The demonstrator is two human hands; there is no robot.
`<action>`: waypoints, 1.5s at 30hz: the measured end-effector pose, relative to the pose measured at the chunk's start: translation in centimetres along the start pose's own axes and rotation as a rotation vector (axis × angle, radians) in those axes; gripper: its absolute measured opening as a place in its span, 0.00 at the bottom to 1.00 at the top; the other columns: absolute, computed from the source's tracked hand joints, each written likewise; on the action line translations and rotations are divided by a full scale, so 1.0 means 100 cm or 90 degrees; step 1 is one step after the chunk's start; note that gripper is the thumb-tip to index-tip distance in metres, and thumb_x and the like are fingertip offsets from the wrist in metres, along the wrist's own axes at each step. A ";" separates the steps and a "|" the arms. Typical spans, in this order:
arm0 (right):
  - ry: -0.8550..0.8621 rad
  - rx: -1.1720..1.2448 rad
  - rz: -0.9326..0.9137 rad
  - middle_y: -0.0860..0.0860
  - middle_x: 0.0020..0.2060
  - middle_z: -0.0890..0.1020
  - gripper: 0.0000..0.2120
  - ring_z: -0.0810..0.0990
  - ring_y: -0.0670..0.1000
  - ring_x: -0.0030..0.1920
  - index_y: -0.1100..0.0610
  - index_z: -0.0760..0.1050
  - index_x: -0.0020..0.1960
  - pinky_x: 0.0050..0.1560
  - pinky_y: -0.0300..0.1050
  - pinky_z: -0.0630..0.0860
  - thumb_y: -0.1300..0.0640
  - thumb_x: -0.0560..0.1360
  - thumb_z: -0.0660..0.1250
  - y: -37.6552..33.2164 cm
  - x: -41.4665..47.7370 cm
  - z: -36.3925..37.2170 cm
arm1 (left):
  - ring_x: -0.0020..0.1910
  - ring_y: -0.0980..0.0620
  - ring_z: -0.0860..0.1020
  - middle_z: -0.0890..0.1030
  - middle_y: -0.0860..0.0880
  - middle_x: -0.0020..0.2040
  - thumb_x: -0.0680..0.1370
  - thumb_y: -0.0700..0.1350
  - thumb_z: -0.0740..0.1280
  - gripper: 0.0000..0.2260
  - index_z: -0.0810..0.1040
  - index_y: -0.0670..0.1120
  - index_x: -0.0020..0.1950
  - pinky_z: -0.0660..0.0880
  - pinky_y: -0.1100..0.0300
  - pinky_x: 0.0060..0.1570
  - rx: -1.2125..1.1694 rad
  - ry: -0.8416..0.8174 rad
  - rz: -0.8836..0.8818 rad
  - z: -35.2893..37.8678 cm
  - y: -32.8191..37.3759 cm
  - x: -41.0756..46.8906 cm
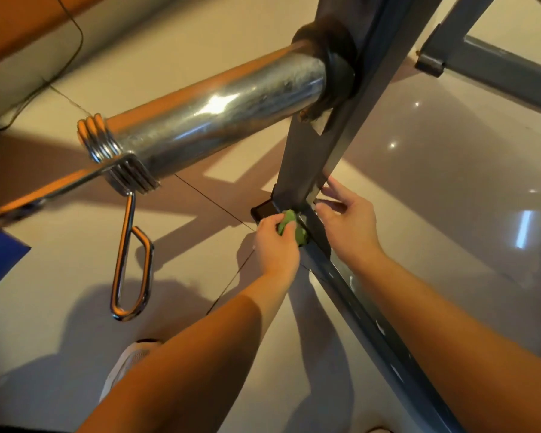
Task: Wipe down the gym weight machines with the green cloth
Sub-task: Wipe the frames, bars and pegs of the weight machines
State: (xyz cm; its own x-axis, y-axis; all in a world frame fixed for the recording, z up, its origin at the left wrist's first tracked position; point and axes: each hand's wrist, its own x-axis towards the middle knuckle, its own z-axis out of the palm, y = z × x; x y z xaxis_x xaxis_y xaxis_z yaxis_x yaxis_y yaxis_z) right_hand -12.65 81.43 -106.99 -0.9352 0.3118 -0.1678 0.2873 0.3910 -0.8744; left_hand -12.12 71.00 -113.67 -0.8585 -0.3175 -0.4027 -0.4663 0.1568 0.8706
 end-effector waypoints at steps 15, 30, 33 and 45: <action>0.086 -0.080 0.079 0.45 0.52 0.81 0.13 0.79 0.44 0.51 0.52 0.79 0.63 0.48 0.35 0.76 0.55 0.79 0.71 0.041 -0.003 -0.029 | 0.54 0.56 0.78 0.81 0.57 0.53 0.82 0.47 0.68 0.08 0.81 0.52 0.60 0.70 0.68 0.50 0.078 -0.123 -0.015 -0.002 -0.006 0.011; -0.166 -0.436 -0.058 0.51 0.52 0.75 0.09 0.75 0.46 0.49 0.63 0.80 0.58 0.51 0.30 0.73 0.60 0.79 0.70 0.108 -0.049 -0.061 | 0.49 0.45 0.84 0.84 0.47 0.46 0.70 0.49 0.80 0.13 0.78 0.49 0.46 0.82 0.46 0.54 0.041 -0.119 -0.160 0.027 -0.016 0.060; -0.129 -0.442 -0.119 0.56 0.50 0.77 0.09 0.76 0.56 0.52 0.64 0.84 0.57 0.54 0.49 0.77 0.62 0.79 0.69 0.103 -0.031 -0.037 | 0.51 0.46 0.83 0.85 0.48 0.49 0.70 0.50 0.80 0.13 0.79 0.50 0.46 0.82 0.48 0.57 0.025 -0.123 -0.181 0.028 -0.020 0.062; -0.153 -0.361 -0.025 0.53 0.52 0.76 0.07 0.77 0.47 0.52 0.63 0.80 0.55 0.55 0.33 0.74 0.62 0.79 0.70 0.117 -0.053 -0.069 | 0.54 0.43 0.83 0.84 0.45 0.51 0.73 0.48 0.79 0.11 0.76 0.50 0.44 0.81 0.47 0.60 -0.006 -0.112 -0.240 0.030 -0.008 0.054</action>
State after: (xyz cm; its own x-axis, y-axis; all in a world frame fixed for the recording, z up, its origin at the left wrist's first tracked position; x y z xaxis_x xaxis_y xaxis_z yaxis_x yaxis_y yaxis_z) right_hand -2.87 90.32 -113.22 -0.9489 0.1100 -0.2958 0.2555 0.8180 -0.5154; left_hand -17.07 72.00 -117.39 -0.6513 -0.1860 -0.7357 -0.7541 0.0504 0.6548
